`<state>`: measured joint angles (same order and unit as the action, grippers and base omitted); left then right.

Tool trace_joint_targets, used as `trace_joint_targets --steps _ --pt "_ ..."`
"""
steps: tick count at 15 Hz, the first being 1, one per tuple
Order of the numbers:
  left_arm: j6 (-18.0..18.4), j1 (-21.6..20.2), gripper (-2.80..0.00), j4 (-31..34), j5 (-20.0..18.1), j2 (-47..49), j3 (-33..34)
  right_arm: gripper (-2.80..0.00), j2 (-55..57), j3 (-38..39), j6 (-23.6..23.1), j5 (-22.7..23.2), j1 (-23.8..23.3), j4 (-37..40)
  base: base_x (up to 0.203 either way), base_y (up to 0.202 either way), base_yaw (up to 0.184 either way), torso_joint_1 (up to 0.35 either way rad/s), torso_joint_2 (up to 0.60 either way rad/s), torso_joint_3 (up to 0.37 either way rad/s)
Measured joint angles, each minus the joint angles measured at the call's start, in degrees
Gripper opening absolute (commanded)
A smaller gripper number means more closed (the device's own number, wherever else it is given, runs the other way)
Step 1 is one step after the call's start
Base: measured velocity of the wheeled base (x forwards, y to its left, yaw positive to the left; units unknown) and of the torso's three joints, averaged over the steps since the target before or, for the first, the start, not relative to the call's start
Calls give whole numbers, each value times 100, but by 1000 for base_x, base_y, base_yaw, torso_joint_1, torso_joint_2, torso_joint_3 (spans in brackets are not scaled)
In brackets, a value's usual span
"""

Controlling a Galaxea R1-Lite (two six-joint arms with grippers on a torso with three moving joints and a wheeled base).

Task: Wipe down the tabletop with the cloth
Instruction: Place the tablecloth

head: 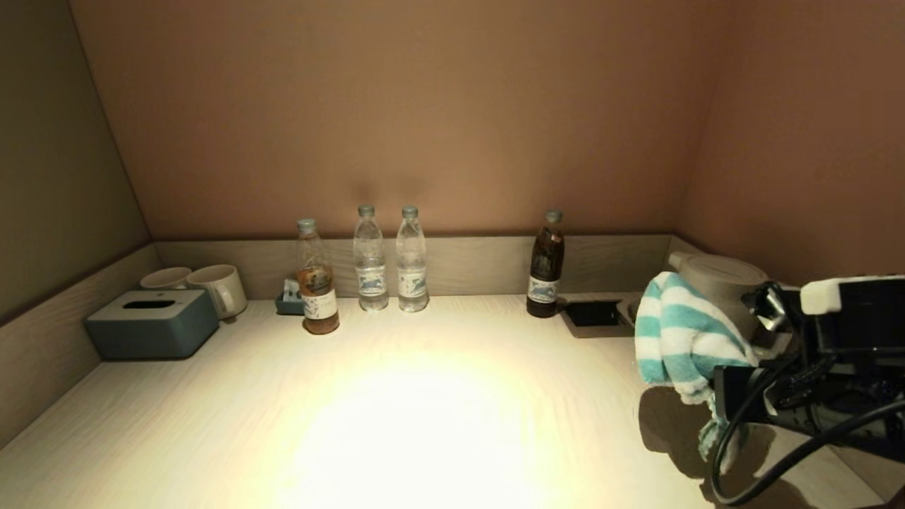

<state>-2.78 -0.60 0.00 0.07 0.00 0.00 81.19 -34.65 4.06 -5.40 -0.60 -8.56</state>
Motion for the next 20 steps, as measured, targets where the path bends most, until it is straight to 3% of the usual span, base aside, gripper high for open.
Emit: trace_joint_targets --steps 5,9,20 --pt "0 0 -280 2 2 0 0 -280 -601 436 74 -559 -34 44 0 0 0 0 0 0" --pt "0 0 -280 0 -2 0 0 -280 -678 478 472 -997 -267 326 0 0 0 0 0 0" --pt "-2 0 -280 0 0 0 0 -280 306 -60 1781 -1009 -657 708 0 0 0 0 0 0"
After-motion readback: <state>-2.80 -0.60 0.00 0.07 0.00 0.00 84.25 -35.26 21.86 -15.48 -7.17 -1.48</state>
